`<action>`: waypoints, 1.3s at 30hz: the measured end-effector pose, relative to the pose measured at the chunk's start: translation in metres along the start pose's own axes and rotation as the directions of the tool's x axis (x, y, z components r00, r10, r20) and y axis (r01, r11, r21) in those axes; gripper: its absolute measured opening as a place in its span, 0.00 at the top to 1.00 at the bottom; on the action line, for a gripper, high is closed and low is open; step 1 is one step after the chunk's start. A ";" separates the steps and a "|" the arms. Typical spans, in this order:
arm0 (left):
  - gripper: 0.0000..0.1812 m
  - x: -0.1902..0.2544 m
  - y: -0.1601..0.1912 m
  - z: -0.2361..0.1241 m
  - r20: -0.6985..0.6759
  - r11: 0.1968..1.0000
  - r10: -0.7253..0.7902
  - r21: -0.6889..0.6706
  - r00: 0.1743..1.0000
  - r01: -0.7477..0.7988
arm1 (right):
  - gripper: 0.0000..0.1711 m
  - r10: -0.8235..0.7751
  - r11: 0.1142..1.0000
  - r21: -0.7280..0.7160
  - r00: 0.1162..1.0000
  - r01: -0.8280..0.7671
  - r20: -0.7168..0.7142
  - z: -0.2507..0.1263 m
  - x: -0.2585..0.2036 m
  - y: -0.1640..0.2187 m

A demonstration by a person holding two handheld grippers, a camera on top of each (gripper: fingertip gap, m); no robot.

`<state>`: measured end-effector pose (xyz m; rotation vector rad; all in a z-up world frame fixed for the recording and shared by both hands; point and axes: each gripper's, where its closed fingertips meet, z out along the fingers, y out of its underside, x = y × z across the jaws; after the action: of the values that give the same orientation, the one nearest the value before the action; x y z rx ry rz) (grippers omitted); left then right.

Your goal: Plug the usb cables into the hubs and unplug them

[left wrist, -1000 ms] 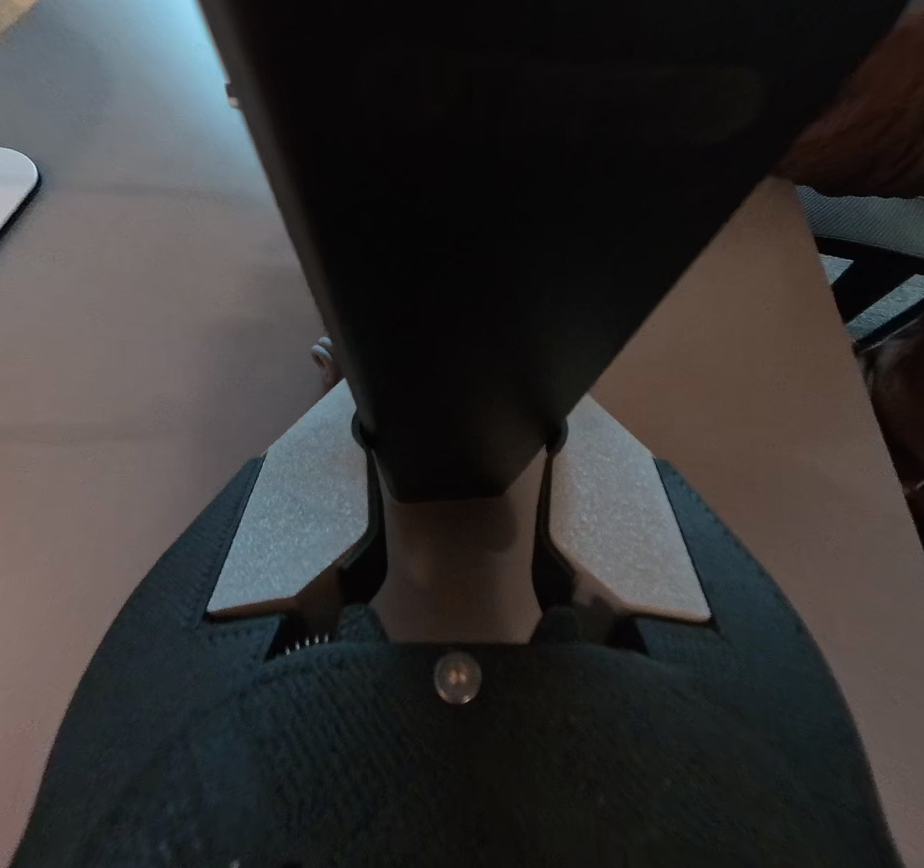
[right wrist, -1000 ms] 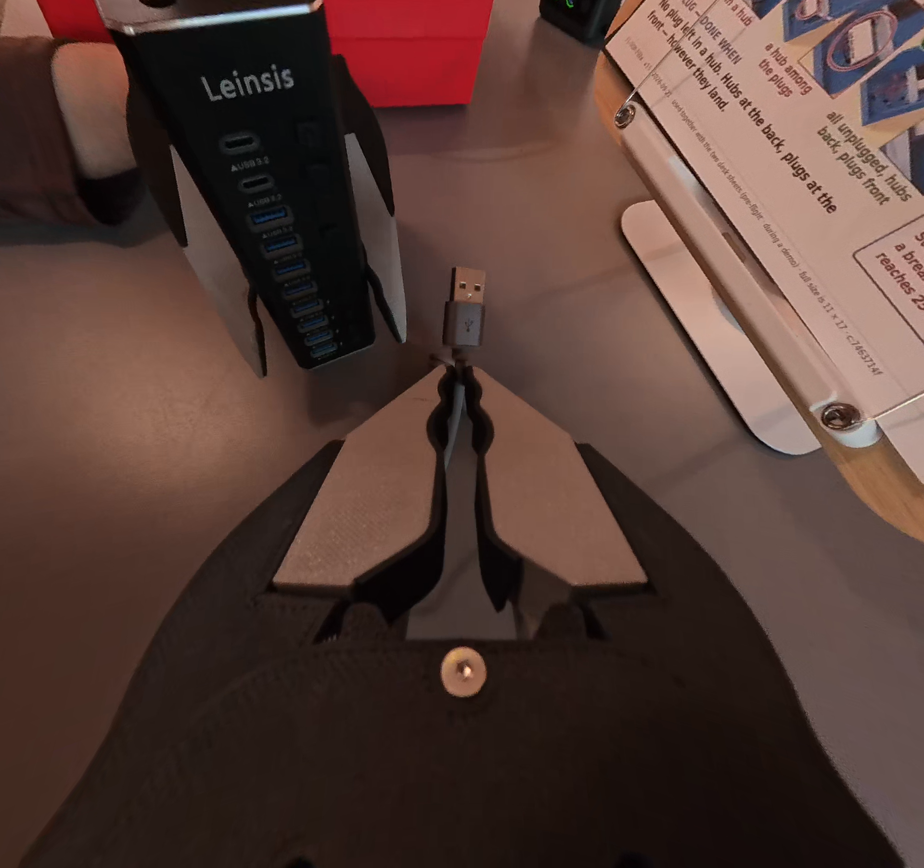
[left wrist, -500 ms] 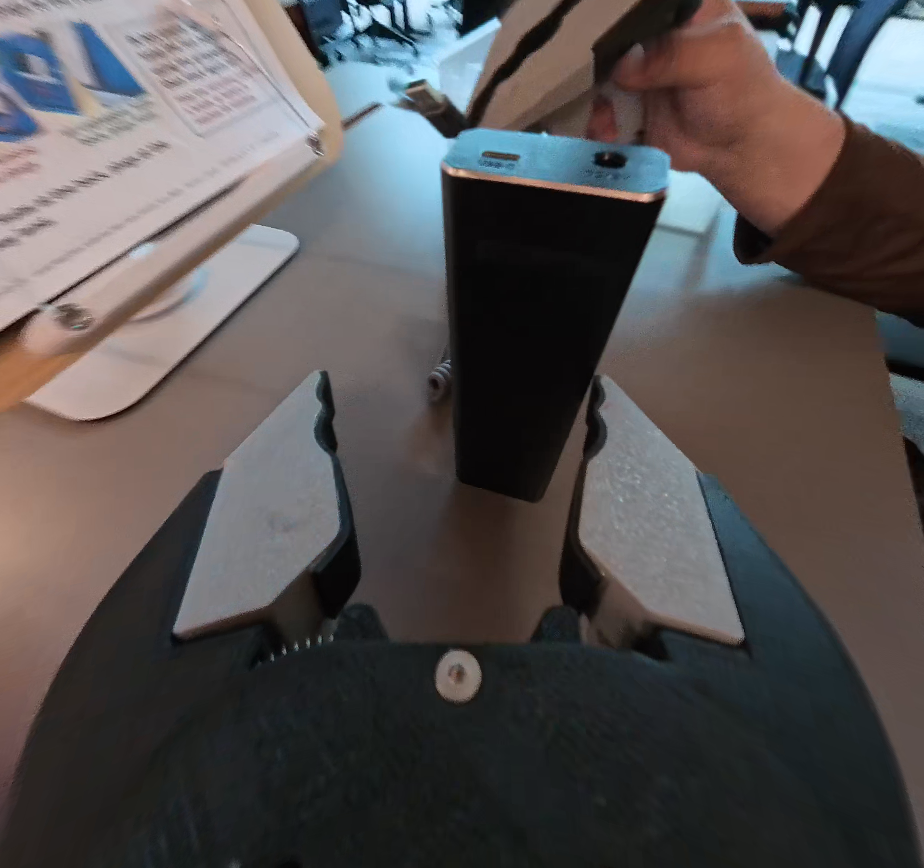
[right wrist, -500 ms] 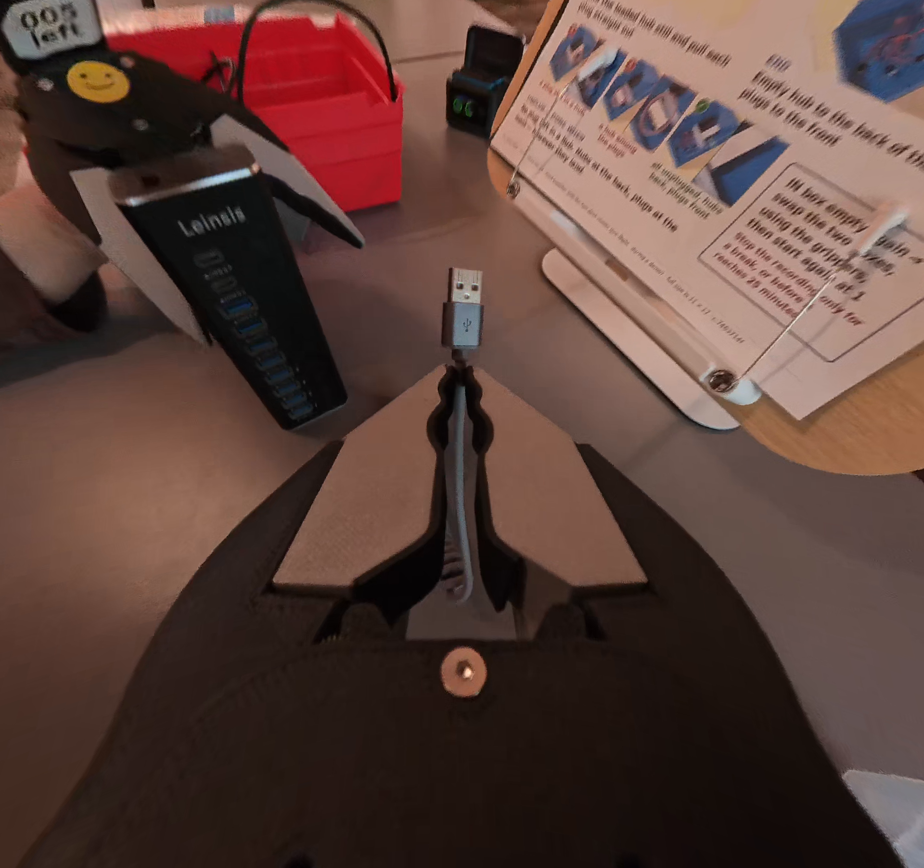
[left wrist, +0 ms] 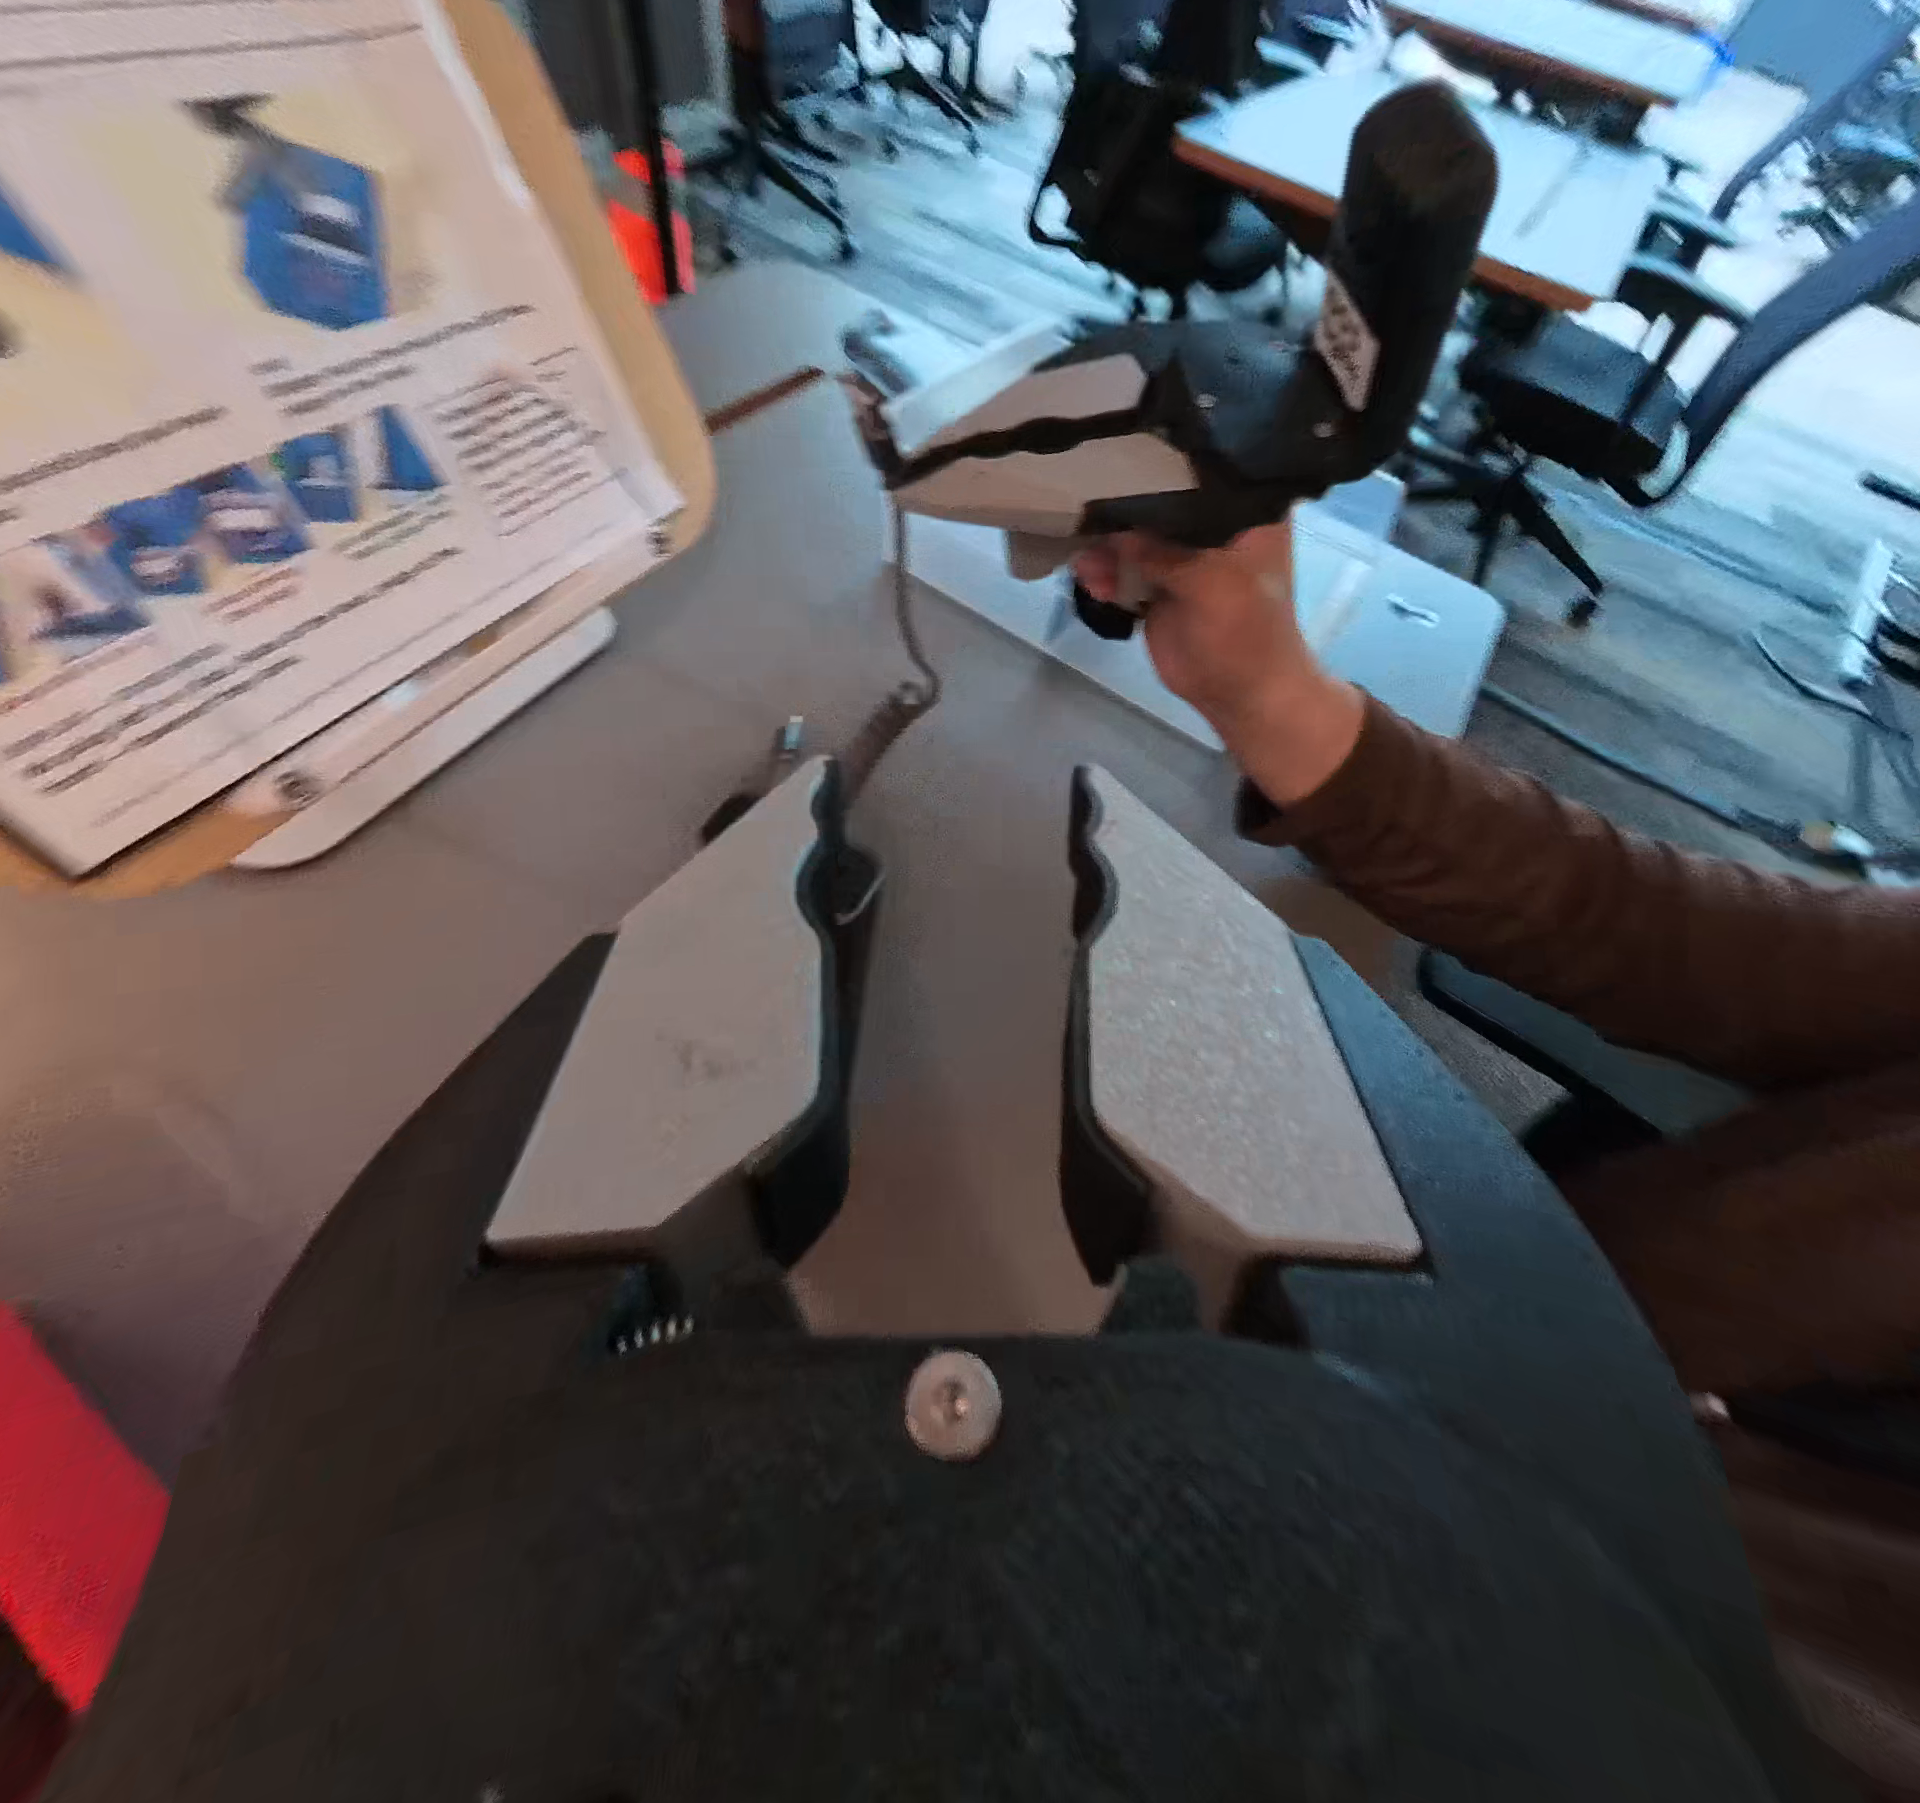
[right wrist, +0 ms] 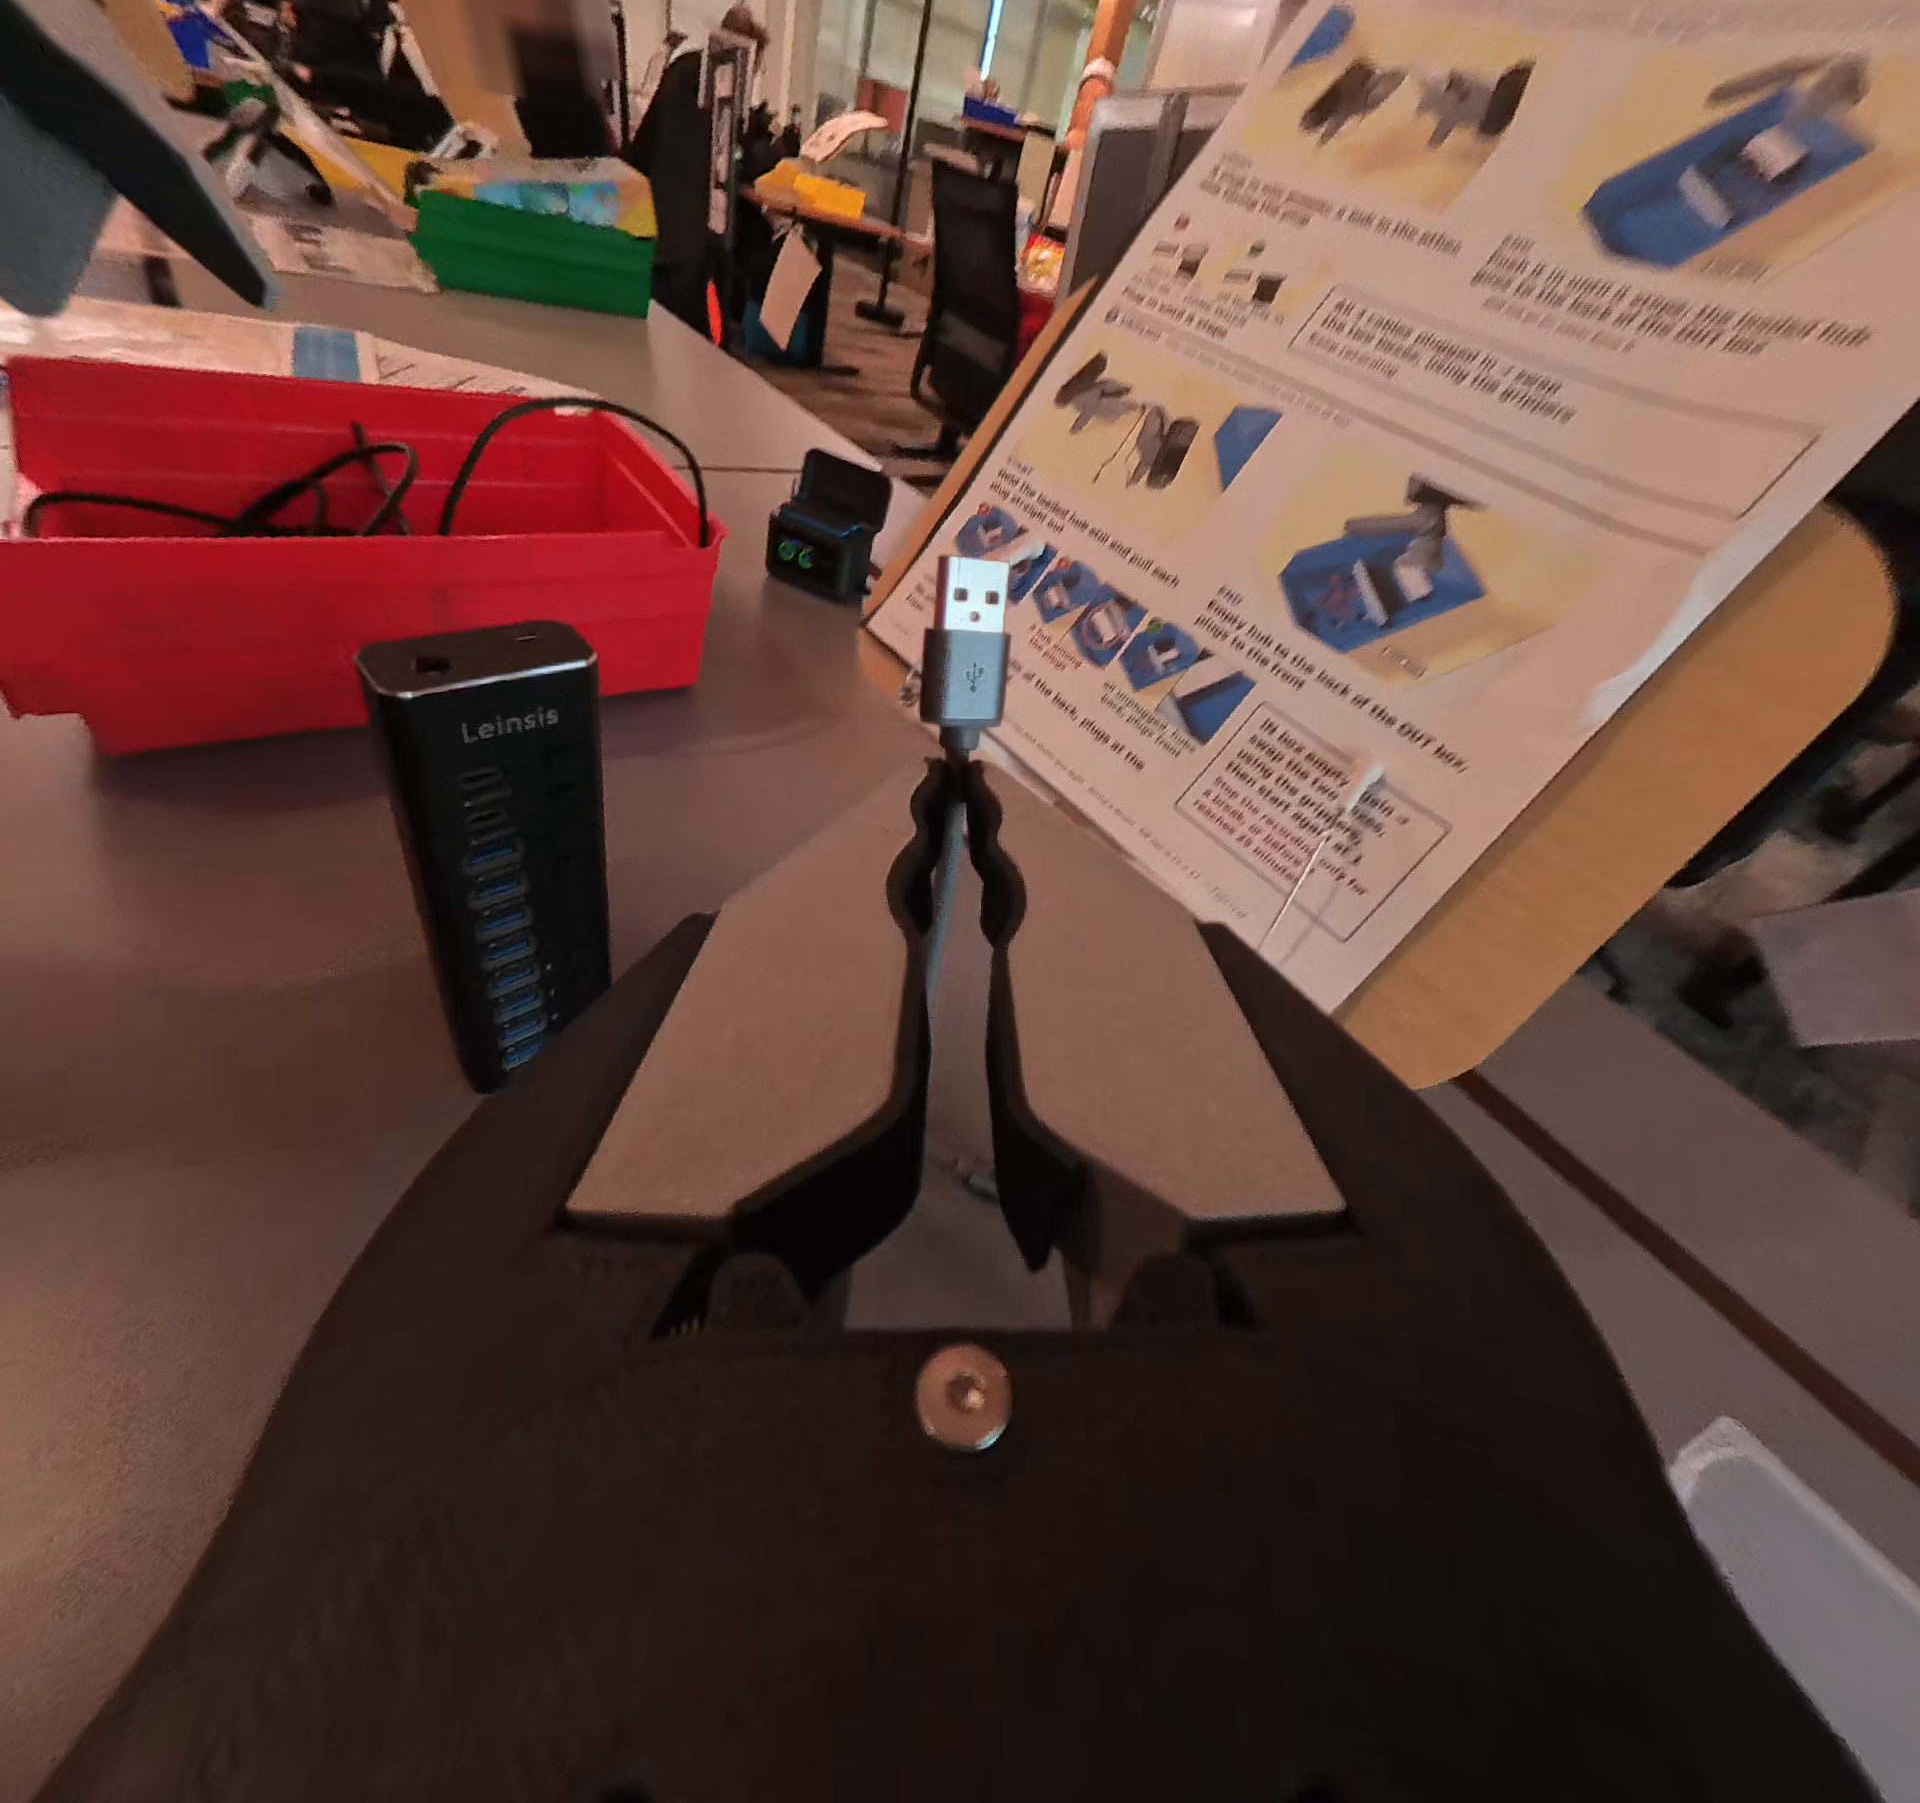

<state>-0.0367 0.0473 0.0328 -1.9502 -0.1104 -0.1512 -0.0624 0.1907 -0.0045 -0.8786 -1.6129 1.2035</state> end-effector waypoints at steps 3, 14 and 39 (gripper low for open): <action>0.79 0.011 -0.026 0.029 -0.042 0.996 0.025 -0.080 0.999 -0.029 | 1.00 -0.087 0.996 0.029 0.994 0.089 -0.071 -0.005 -0.002 -0.011; 0.90 -0.001 -0.042 0.110 -0.072 0.961 0.092 -0.254 0.993 -0.108 | 1.00 -0.308 0.948 0.016 0.928 0.318 -0.207 -0.007 -0.019 -0.025; 0.97 0.060 0.018 0.057 -0.559 0.501 0.686 -0.100 0.466 -0.859 | 0.82 0.219 0.904 0.001 0.466 -0.428 0.857 -0.060 -0.106 -0.044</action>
<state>0.0278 0.0937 0.0047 -2.0762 1.2528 0.0131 0.0281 0.1008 0.0176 -0.4449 -2.0290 2.3081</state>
